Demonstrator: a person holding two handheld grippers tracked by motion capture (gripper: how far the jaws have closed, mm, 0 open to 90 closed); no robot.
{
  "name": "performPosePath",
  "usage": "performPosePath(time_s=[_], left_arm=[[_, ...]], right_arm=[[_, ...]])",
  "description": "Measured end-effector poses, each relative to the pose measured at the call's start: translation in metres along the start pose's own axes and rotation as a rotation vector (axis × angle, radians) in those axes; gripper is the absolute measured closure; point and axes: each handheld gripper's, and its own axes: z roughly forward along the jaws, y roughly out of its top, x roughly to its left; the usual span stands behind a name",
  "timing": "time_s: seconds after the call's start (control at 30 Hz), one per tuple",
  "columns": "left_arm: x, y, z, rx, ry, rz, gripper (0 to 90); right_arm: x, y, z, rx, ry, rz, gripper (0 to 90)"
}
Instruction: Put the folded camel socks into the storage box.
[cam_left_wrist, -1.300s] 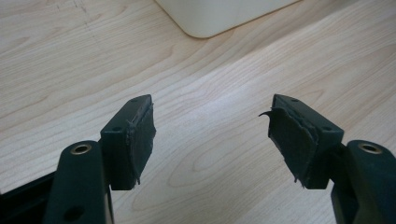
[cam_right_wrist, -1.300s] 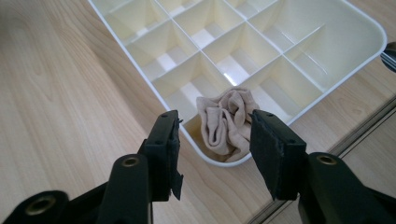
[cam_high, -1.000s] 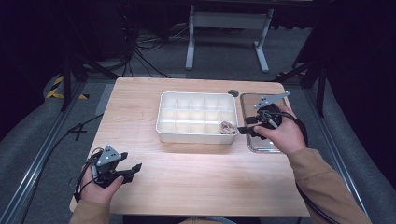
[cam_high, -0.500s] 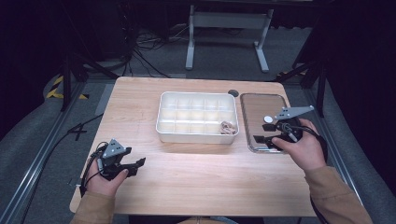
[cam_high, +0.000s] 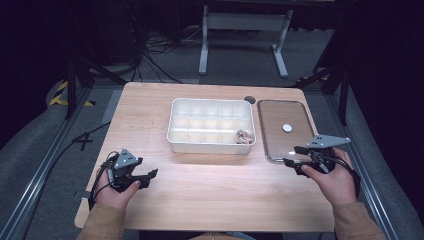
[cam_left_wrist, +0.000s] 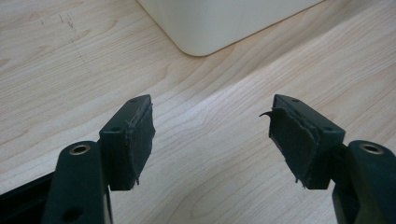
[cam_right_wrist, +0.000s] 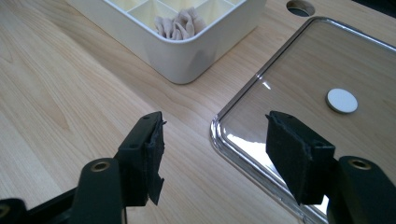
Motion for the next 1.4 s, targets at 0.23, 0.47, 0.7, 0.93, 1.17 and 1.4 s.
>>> performPosePath(time_s=[0.23, 0.47, 0.7, 0.93, 1.17, 1.4], left_arm=[[0.001, -0.002, 0.0, 0.007, 0.005, -0.001, 30.8], [0.001, -0.003, 0.002, 0.01, 0.005, 0.003, 30.7], [0.004, -0.007, 0.007, 0.019, 0.01, 0.019, 30.3], [0.006, -0.009, 0.011, 0.033, 0.007, 0.015, 30.1], [0.005, -0.008, 0.014, 0.044, -0.015, 0.031, 29.9], [0.005, -0.009, 0.017, 0.073, -0.044, 0.041, 29.4]], right_arm=[[-0.002, -0.017, 0.001, 0.009, -0.003, 0.018, 37.4], [0.0, -0.033, 0.008, 0.013, 0.011, -0.021, 37.0], [0.005, -0.059, 0.03, 0.047, 0.04, -0.043, 37.0], [0.006, -0.075, 0.045, 0.044, 0.075, -0.034, 36.3], [0.006, -0.084, 0.052, 0.05, 0.113, -0.016, 35.2], [0.008, -0.085, 0.053, 0.029, 0.131, -0.045, 32.8]])
